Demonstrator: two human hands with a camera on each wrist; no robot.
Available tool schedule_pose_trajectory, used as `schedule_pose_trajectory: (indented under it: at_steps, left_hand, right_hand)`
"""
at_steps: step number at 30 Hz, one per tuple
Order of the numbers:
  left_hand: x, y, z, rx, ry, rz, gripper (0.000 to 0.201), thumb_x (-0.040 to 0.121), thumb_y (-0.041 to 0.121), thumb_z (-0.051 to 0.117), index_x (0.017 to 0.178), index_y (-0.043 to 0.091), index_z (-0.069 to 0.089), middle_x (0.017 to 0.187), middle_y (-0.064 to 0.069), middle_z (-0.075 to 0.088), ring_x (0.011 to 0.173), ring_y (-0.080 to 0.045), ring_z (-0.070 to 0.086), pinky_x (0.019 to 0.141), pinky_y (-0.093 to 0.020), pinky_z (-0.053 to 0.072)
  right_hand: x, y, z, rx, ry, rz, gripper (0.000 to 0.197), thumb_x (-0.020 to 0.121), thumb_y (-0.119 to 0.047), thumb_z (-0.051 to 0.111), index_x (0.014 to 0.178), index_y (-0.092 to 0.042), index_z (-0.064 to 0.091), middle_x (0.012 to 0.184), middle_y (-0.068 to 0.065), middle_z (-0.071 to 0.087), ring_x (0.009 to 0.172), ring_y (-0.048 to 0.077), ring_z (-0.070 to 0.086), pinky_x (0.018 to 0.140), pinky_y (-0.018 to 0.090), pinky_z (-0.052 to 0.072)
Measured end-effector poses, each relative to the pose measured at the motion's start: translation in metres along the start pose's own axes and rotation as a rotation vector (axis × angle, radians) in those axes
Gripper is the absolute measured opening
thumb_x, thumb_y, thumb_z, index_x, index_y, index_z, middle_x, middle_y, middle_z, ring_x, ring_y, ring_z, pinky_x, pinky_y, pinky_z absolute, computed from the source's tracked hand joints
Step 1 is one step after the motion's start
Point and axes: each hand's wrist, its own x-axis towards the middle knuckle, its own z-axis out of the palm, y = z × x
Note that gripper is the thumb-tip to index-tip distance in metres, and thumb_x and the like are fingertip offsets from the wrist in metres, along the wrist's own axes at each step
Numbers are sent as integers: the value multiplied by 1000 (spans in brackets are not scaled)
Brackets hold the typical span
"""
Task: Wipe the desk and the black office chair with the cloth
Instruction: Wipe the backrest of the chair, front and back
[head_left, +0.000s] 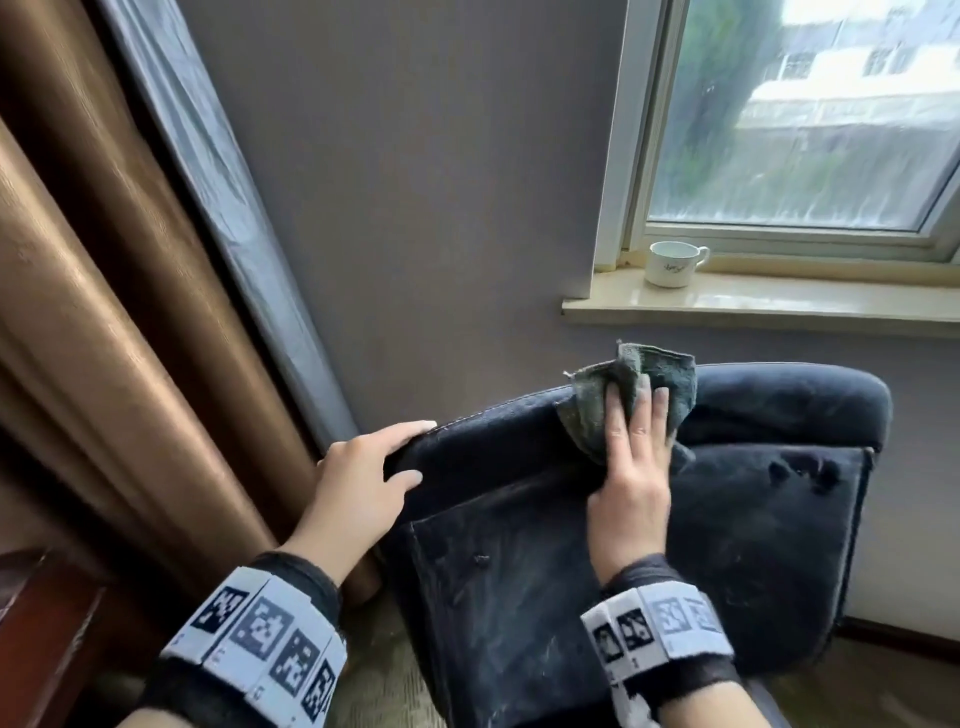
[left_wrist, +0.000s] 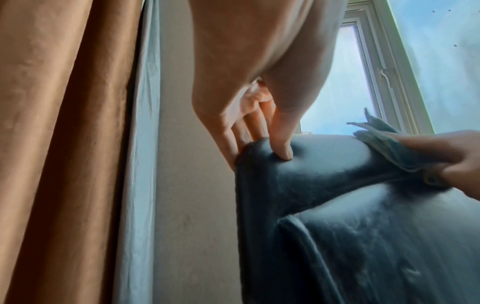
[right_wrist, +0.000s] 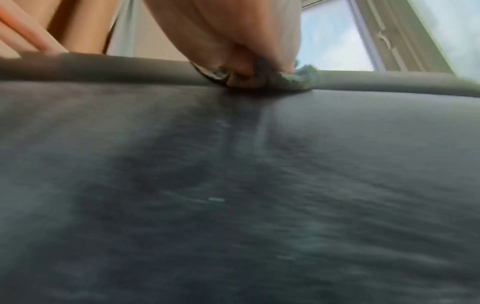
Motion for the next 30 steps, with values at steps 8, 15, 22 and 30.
schedule_pose_trajectory:
  at_steps: [8,15,22,30]
  left_hand:
    - [-14,11,-4,251,33,92,53,83,15,71,131,31,55,114,2,70,101,-28,64,81,-31,46]
    - [-11,22,1,502,2,347,86,51,47,88,123,8,62,88,1,71,70,-21,69,52,-32,55]
    - [30,81,56,565,-139,249,103,67,59,72,148,40,11,115,2,47,110,-20,49,89,-35,37]
    - [28,62,70,617,53,327,109,40,55,89,134,31,39,84,-1,51,75,-24,56,66,-37,43]
  right_hand:
    - [-14,-35,-4,-99,-207,-405,57,89,-5,30,144,-20,30,152,12,28,142,28,19,111,47,22]
    - [30,82,-48,-131,-177,-20,111,48,30,51,147,-14,27,155,11,10,143,32,7,112,56,21]
    - [4,26,-23,26,-191,-420,60,81,0,27,139,-11,36,147,18,35,140,29,23,112,45,21]
    - [56,166,-55,-5,1,281,100,55,23,34,147,-12,16,153,24,11,143,37,6,113,53,22]
